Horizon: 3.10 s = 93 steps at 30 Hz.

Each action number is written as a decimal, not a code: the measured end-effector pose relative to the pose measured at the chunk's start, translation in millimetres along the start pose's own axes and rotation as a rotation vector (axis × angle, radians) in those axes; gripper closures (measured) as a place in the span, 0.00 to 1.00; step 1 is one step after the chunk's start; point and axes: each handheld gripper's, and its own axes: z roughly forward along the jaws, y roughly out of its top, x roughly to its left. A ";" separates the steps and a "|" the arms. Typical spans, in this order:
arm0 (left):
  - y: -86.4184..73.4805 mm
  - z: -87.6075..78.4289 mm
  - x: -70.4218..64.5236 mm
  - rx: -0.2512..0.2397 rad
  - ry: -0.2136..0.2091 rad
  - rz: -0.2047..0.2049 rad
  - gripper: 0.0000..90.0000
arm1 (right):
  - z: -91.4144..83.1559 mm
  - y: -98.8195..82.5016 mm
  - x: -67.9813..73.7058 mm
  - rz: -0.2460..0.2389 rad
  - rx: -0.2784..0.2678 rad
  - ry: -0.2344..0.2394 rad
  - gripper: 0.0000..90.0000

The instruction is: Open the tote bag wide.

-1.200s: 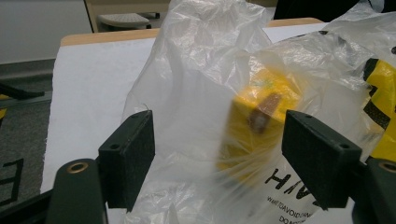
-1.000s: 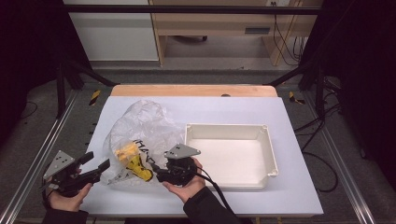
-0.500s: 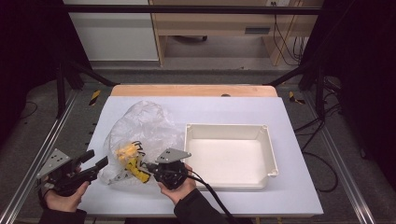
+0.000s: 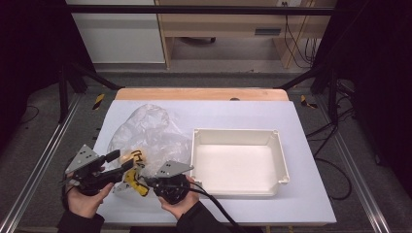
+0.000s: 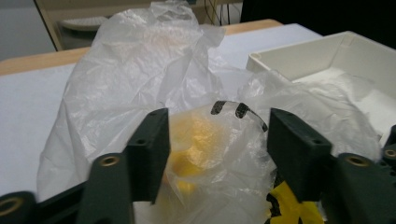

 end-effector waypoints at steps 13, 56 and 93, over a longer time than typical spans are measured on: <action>-12.5 -5.1 3.2 0.058 0.035 0.010 1.00 | 7.5 -0.7 9.8 -0.013 -0.018 0.033 0.95; -56.9 -39.4 53.7 -0.021 0.160 -0.114 0.55 | 49.7 -53.2 -9.0 0.018 0.176 -0.099 1.00; -25.0 21.4 73.2 0.155 0.230 -0.047 1.00 | 49.9 -56.0 -7.7 0.022 0.178 -0.099 1.00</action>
